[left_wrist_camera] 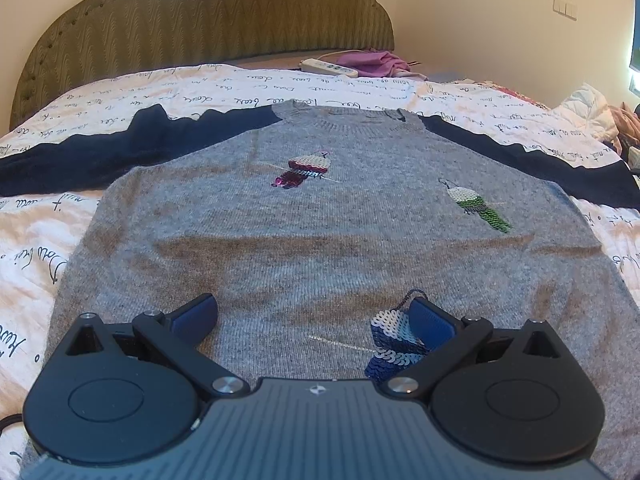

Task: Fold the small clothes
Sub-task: 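Grasp a navy sleeve with the right tool and lift it across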

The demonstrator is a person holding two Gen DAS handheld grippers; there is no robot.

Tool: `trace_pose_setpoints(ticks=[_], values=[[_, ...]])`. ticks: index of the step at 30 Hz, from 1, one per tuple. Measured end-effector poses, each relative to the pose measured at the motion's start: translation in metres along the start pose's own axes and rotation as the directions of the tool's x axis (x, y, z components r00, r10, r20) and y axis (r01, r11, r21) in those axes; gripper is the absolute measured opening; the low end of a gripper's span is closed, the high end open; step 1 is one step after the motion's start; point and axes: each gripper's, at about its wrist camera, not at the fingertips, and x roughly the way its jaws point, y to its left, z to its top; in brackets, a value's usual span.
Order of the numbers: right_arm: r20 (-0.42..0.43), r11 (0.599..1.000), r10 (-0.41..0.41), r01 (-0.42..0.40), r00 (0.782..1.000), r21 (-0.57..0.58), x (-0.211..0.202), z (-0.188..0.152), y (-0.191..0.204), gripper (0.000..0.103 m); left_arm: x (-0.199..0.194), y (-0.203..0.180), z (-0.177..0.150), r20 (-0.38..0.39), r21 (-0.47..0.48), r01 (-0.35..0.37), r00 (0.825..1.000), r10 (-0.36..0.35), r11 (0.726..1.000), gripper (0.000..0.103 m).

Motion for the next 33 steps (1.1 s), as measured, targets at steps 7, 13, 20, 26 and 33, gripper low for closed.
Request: trace_pose_setpoints(ticks=[7,13,20,26,33], values=[[0.021,1.000,0.005,-0.006,1.000,0.028,-0.013,-0.010,-0.011,0.062,-0.001,0.001,-0.001,0.004,-0.009,0.005,1.000,-0.005,1.000,0.103],[0.035,0.998,-0.002,0.000,0.999,0.059,0.001,-0.001,-0.012,0.062,0.000,0.001,-0.001,0.005,-0.010,0.005,1.000,-0.005,1.000,0.103],[0.077,0.994,-0.050,0.058,0.996,-0.097,0.006,-0.006,0.021,0.008,-0.001,0.003,-0.001,0.009,-0.019,0.013,1.000,-0.013,1.000,0.103],[0.033,0.938,0.114,-0.096,0.993,-0.334,-0.010,-0.052,0.107,0.007,-0.003,0.007,-0.001,0.021,-0.049,0.031,0.999,-0.030,0.998,0.103],[-0.357,0.785,0.317,-0.455,0.879,-0.421,0.019,-0.210,0.228,0.007,-0.004,0.012,-0.001,0.033,-0.079,0.055,0.998,-0.053,0.995,0.103]])
